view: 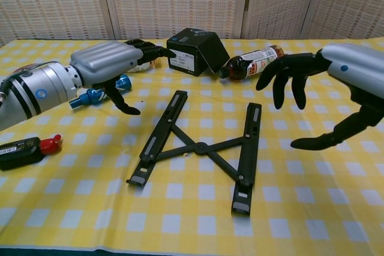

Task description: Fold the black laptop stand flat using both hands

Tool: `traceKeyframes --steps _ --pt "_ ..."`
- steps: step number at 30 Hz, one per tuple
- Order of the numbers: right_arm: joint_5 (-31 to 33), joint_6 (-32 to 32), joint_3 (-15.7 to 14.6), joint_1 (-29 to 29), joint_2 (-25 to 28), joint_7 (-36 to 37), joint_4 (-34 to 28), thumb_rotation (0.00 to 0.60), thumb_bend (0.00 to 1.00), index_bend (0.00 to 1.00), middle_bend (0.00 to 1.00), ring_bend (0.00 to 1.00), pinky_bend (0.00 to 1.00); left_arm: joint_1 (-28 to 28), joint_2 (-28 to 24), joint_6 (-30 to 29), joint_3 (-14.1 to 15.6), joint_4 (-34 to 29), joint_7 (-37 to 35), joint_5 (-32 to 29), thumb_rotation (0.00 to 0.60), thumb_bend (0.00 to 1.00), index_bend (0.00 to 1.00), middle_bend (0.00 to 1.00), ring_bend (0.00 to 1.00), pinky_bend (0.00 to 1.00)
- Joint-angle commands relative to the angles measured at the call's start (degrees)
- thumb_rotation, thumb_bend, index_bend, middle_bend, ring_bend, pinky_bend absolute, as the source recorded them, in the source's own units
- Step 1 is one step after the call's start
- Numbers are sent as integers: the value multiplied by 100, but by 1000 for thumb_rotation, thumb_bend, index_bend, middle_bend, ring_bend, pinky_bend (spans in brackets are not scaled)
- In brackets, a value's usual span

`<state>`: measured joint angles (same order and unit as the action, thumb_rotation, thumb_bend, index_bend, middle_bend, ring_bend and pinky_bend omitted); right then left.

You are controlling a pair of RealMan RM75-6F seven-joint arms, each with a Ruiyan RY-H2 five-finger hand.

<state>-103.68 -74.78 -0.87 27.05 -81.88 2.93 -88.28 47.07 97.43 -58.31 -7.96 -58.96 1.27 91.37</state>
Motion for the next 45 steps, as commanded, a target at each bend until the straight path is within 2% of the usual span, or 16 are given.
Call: traceKeyframes --steps 1,7,12,18,24,32,45 --pt "131 285 -7 100 -114 -424 43 600 172 349 518 599 469 183 412 19 56 582 20 34 600 153 14 89 54 0" --pt "304 463 12 114 -357 -792 287 600 171 350 535 622 483 377 871 151 49 1335 -84 -65 600 152 1 81 47 0" --pt "366 544 -3 146 -572 -822 530 600 171 351 545 637 498 510 1155 300 48 1825 -167 -170 600 152 0 79 43 0" --pt "518 682 35 207 -784 -806 810 600 171 350 547 640 503 580 1352 422 76 2052 -488 -275 600 153 0 78 41 0" --pt "516 744 21 276 -1001 -877 1053 600 171 351 547 641 503 640 1490 536 65 2081 -681 -387 600 152 0 75 40 0" --pt "464 752 -91 320 -1062 -759 1303 600 171 351 547 641 503 632 1415 562 126 1684 -876 -435 600 152 0 72 27 0" --pt "370 610 -289 266 -963 -570 1835 600 171 351 547 640 503 583 1273 595 131 1273 -653 -582 600 152 0 71 20 0"
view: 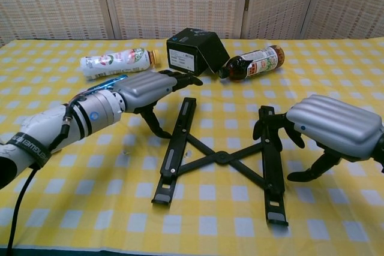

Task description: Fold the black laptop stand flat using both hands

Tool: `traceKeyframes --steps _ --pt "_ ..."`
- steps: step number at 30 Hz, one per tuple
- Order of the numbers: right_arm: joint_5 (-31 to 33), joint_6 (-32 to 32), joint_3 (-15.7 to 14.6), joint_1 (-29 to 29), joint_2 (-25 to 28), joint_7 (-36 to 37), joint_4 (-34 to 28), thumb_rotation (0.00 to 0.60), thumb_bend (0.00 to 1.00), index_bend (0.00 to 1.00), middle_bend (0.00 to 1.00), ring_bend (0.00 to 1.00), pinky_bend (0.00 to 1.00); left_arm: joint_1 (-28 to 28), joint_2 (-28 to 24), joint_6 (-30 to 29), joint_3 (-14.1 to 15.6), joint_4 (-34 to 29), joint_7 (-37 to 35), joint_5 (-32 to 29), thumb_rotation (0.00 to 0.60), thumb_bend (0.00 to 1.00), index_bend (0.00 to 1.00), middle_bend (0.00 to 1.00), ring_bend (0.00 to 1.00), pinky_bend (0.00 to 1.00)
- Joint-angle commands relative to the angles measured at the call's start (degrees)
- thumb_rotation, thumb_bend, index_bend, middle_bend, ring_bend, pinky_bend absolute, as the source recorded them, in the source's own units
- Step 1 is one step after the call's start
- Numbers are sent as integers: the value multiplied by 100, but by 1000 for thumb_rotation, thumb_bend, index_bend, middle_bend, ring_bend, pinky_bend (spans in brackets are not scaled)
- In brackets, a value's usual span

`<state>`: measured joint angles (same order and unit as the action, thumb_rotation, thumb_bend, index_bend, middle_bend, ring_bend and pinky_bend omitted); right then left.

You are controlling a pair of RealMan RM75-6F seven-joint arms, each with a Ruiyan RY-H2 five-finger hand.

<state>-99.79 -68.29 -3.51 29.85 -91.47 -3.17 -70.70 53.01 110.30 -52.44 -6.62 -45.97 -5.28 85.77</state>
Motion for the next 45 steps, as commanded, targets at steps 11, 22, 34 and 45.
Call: traceKeyframes --steps 11,22,34,45 --pt "-161 -77 -46 88 -416 -99 730 600 171 360 550 642 504 -61 -57 27 2 -135 -13 -113 600 152 0 69 15 0" --pt "-308 -180 -59 213 -751 -222 1106 600 171 395 560 651 518 -81 -85 48 36 -254 -118 -127 600 153 0 66 12 0" --pt "-449 -263 -48 384 -1045 -396 1254 600 171 397 560 651 518 -77 -157 115 22 -604 -209 -173 600 152 0 60 5 0" --pt "-446 -219 40 564 -1259 -527 1193 600 171 397 560 651 518 -55 -249 109 65 -1033 -83 -109 600 153 0 55 0 0"
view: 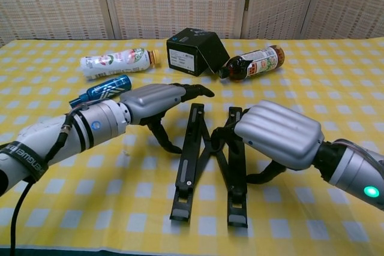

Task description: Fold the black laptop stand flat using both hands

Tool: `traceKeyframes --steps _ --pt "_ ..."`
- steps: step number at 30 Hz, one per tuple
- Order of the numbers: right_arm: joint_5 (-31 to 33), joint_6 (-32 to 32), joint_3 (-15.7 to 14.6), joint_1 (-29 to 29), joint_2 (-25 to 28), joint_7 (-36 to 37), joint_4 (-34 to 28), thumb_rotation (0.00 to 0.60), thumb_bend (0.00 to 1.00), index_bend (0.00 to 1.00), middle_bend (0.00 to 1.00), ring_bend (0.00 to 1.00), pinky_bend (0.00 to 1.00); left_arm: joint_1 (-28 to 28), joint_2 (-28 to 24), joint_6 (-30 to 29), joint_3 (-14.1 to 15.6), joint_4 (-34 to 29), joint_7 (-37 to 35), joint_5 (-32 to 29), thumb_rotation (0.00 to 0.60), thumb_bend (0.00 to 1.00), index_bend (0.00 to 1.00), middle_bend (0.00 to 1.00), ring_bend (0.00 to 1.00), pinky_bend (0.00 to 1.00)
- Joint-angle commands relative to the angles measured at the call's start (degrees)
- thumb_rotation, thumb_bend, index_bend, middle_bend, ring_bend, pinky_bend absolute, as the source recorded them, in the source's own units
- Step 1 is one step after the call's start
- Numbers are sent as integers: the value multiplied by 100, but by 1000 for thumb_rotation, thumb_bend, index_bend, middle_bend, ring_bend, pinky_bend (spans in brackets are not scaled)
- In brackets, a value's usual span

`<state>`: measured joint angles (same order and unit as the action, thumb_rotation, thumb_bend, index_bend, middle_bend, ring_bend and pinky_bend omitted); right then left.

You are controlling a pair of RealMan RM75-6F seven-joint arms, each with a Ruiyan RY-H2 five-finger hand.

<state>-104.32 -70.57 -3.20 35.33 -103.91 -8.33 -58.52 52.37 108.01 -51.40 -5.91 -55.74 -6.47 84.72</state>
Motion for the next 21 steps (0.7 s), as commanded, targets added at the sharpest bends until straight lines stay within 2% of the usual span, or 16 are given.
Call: traceKeyframes --steps 1,5,7,8,10,12,13,15,21 --pt "13 14 10 23 -19 -15 -43 600 171 397 559 651 518 11 -28 15 -14 -78 46 -16 600 152 0 55 0 0" --pt "33 97 -45 57 121 44 -301 600 171 364 494 590 511 -7 -93 17 -58 -142 162 -87 600 152 0 46 0 0" --pt "38 252 -84 139 379 43 -624 600 171 271 419 507 465 -57 -192 -24 -119 -235 184 -169 600 152 0 40 0 0" --pt "45 311 -86 171 453 32 -721 600 171 222 383 467 428 -66 -220 -25 -126 -264 188 -183 600 152 0 37 0 0" --pt "77 688 -92 382 805 11 -1184 600 171 60 253 337 275 -118 -360 -60 -172 -374 193 -251 600 152 0 33 0 0" --pt "183 1195 -52 635 1173 -91 -1704 600 171 5 159 245 167 -175 -494 -103 -197 -508 209 -299 600 152 0 28 0 0" --pt "231 1394 -21 739 1300 -151 -1898 600 171 0 108 192 115 -202 -548 -122 -207 -569 211 -323 600 153 0 26 0 0" --pt "362 1832 68 961 1518 -341 -2227 600 171 0 60 139 76 -265 -670 -168 -220 -702 217 -364 600 153 0 21 0 0" --pt "851 2860 309 1420 1723 -890 -2657 600 171 0 33 98 60 -418 -937 -218 -180 -938 260 -444 600 152 0 8 0 0"
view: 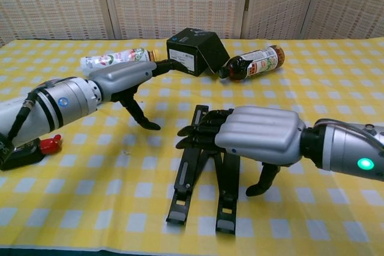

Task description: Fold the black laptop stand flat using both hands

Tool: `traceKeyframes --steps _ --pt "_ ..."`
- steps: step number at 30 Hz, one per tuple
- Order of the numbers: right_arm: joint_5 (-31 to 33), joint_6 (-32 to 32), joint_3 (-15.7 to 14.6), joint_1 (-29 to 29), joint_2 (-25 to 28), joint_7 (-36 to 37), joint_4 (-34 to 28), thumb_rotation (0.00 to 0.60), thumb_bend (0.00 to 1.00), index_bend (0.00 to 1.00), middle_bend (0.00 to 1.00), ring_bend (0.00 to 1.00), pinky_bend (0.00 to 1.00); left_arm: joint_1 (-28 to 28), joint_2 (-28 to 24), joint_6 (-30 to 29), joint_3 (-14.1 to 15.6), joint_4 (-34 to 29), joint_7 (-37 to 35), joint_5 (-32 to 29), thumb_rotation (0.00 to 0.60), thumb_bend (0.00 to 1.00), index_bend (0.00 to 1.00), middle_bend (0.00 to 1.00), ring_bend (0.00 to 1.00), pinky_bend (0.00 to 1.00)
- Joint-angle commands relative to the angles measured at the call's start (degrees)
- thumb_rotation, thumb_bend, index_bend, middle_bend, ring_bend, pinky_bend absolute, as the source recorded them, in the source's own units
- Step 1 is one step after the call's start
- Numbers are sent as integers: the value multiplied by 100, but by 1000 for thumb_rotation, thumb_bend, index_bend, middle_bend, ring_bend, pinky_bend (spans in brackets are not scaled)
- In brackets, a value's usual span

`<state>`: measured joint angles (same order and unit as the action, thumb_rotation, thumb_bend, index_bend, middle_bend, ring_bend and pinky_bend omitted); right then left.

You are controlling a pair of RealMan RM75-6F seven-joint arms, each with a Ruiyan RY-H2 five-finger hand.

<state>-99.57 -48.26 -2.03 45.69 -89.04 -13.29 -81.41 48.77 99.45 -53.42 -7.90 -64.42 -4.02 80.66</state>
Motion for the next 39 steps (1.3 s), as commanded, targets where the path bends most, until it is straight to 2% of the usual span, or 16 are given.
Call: traceKeyframes --steps 1,14,23,26,34,39 --pt "438 721 220 428 228 -442 -379 600 171 0 32 96 60 -77 -108 -20 22 -90 12 -49 600 152 0 7 0 0" --pt "1002 1577 398 952 -2 -1130 -229 600 172 0 40 86 60 -247 -271 -66 55 -102 -126 -112 600 152 0 0 0 0" --pt "1385 1807 405 1121 -64 -1523 -156 600 172 9 117 98 59 -276 -266 -60 64 -24 -205 -92 600 152 0 0 0 0" --pt "1457 1774 404 1144 -98 -1595 -143 600 172 71 155 112 60 -282 -257 -62 58 -10 -223 -91 600 152 0 0 0 0" --pt "1181 1360 314 1123 -119 -1417 -56 600 172 429 374 247 70 -304 -226 -99 56 59 -271 -63 600 152 0 0 0 0" --pt "980 1158 227 1112 -110 -1217 8 600 178 499 426 275 71 -310 -234 -134 27 53 -292 -57 600 152 0 0 0 0"
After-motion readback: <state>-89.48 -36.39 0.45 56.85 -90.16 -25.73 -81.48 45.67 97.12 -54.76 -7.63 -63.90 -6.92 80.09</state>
